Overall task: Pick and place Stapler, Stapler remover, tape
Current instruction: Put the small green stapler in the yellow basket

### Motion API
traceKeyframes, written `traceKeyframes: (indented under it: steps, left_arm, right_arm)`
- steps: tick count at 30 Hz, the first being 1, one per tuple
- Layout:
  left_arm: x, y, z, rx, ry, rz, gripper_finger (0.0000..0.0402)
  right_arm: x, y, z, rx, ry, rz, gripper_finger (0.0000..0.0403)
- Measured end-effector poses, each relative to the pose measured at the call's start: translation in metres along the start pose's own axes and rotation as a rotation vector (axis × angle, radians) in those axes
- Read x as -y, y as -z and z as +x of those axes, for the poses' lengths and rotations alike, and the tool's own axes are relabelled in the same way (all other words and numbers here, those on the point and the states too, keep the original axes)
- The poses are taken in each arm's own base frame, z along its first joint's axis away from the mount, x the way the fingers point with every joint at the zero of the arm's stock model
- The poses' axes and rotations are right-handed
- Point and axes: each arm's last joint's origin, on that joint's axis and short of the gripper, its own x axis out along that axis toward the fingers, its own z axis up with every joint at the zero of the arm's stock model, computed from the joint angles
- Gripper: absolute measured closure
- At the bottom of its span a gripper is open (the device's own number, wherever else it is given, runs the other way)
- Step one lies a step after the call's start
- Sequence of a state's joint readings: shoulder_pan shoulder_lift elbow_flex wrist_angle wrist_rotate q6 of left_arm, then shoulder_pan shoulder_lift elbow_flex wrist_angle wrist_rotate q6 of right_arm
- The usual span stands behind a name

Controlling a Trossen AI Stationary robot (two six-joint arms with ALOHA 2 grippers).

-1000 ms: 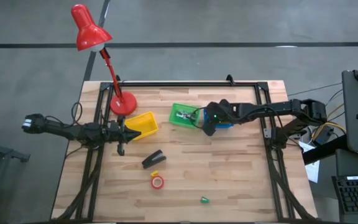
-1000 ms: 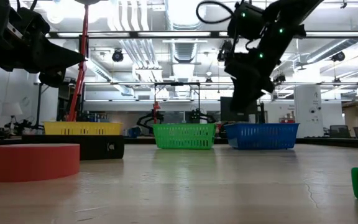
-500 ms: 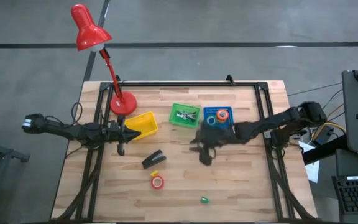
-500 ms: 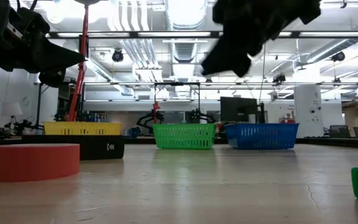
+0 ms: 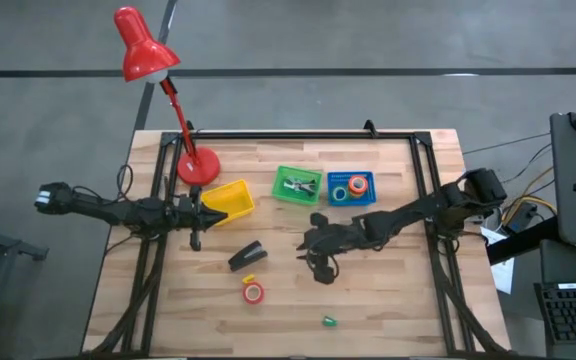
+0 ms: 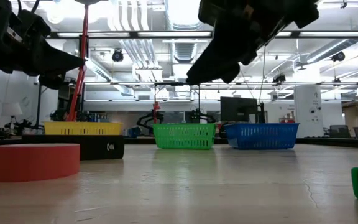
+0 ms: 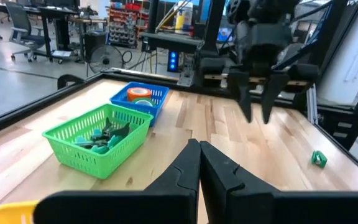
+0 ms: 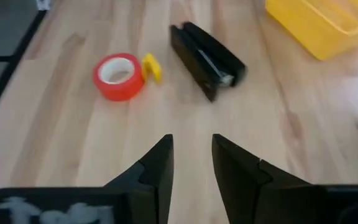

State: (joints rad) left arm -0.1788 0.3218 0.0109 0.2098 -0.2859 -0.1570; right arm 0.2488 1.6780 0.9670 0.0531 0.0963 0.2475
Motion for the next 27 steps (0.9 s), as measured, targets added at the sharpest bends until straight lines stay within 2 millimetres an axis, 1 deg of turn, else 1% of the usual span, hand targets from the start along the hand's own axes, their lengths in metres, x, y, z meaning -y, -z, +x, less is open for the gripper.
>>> traceKeyframes:
  steps: [2,5,12,16,21,27]
  left_arm:
    - [0.000,0.001,0.000,-0.006,-0.001,0.002,0.0392]
    - [0.000,0.002,0.001,-0.019,-0.003,0.006,0.0392]
    - [0.000,0.002,0.001,-0.019,-0.003,0.006,0.0392]
    - [0.000,0.002,0.001,-0.019,-0.003,0.006,0.0392]
    - [0.000,0.002,0.001,-0.019,-0.003,0.006,0.0392]
    - [0.000,0.002,0.001,-0.019,-0.003,0.006,0.0392]
  right_arm:
    - [-0.003,0.001,0.001,-0.006,-0.013,-0.006,0.0307]
    - [-0.010,0.003,-0.003,-0.043,-0.083,0.037,0.0322]
    - [-0.041,0.023,-0.010,-0.160,-0.154,0.063,0.0355]
    - [-0.056,0.032,-0.014,-0.182,-0.181,0.075,0.0369]
    - [-0.075,0.047,-0.021,-0.268,-0.194,0.133,0.0374]
    - [-0.094,0.065,-0.029,-0.333,-0.197,0.209,0.0362]
